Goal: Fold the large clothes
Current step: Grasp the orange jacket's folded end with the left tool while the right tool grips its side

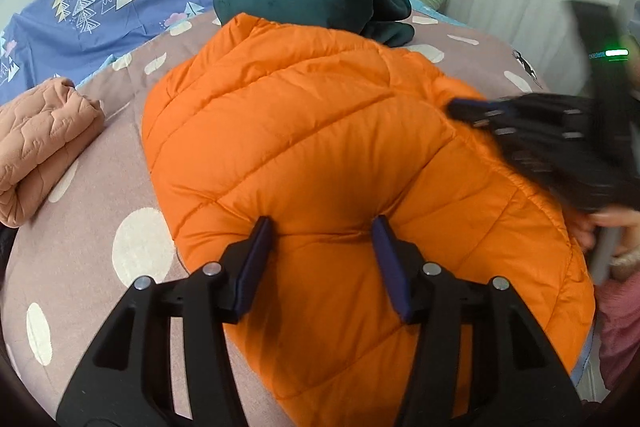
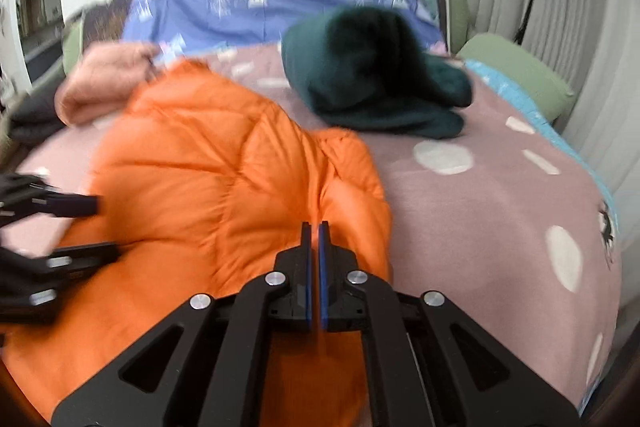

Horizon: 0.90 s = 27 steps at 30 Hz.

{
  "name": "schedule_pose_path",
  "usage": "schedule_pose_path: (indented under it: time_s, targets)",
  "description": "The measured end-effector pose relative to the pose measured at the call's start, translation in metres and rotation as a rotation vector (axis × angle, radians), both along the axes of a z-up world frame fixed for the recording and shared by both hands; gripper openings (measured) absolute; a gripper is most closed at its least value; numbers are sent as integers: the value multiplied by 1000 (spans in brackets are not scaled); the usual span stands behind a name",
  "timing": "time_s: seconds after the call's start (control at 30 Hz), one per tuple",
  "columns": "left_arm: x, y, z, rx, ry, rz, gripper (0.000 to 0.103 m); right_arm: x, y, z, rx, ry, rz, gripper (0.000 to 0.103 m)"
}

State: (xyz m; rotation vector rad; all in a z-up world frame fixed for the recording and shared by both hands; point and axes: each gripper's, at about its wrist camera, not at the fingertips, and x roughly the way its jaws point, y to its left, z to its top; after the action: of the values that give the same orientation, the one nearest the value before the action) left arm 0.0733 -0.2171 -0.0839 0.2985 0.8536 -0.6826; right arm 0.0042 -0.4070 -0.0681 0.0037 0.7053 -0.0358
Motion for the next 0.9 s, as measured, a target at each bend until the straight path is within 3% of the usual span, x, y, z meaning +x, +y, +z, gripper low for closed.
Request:
schedule_pose_path:
  time_s: [0.03, 0.1, 0.13, 0.2, 0.23, 0.3, 0.37, 0.47, 0.53, 0.6, 0.7, 0.83, 0.9]
  targets:
    - [0, 0, 0, 1, -2, 1, 54, -14, 0, 7, 13, -21, 6, 10]
    - [-3, -1, 1, 3, -5, 4, 54, -50, 3, 19, 51, -76, 27, 29]
    - [-5, -2, 1, 8, -9, 4, 54, -71, 7, 20, 96, -97, 68, 29]
    - [-6, -6, 1, 27, -23, 4, 54, -85, 15, 6, 146, -49, 105, 29]
    - [-6, -6, 0, 30, -26, 4, 54, -83, 20, -18, 148, 38, 79, 30]
    - [-7, -8, -1, 34, -29, -4, 54, -83, 23, -43, 135, 35, 59, 30]
    - [-10, -13, -3, 62, -62, -12, 55, -84, 27, -39, 96, 46, 45, 30]
    - [-13, -13, -3, 72, -81, 0, 55, -90, 22, -24, 142, 52, 35, 33]
    - [-13, -9, -1, 53, -75, 7, 55, -99, 12, -15, 213, 28, 38, 43]
    - [-13, -5, -1, 32, -70, 11, 55, -115, -1, -6, 268, -26, -26, 90]
    - [-12, -4, 0, 26, -65, 17, 55, -123, -14, -7, 332, -32, -61, 91]
    - [-12, -2, 0, 25, -65, 16, 55, -108, -20, -42, 509, 121, -53, 91]
    - [-12, -1, 0, 20, -62, 17, 55, -100, -26, -60, 646, 163, -65, 92]
